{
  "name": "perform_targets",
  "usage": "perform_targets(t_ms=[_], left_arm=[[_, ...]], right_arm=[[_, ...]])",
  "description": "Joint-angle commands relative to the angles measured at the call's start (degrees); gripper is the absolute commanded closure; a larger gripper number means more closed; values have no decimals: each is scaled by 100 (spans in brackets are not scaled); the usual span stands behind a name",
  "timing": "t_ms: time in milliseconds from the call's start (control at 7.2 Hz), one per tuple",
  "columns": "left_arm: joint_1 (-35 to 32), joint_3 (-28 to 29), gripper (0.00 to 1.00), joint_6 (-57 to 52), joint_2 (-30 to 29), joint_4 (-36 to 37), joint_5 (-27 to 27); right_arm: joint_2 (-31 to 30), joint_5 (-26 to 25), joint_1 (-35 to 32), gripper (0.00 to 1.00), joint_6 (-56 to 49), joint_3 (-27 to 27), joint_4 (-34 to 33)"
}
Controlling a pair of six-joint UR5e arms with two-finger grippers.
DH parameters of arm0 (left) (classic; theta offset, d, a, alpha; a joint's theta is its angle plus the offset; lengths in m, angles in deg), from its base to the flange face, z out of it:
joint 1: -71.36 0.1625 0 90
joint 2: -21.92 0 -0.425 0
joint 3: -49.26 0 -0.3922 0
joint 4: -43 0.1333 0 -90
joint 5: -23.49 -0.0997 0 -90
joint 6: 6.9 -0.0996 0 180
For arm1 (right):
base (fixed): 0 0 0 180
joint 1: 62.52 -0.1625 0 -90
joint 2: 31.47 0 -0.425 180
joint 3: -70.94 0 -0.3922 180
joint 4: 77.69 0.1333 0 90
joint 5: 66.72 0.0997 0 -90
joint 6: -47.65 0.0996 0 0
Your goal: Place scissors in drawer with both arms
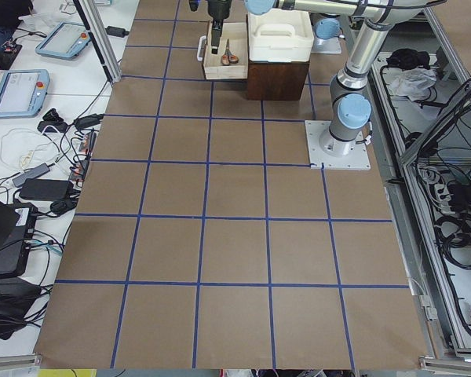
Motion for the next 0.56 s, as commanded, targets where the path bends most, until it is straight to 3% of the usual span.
perform_targets(t_ms=[0,417], left_arm=[[5,43,0,70,30,-85,15],[180,105,0,149,30,-111,226]], right_arm=[[-8,-11,0,0,-3,-120,0],[-17,-3,0,0,6,-156,-26]])
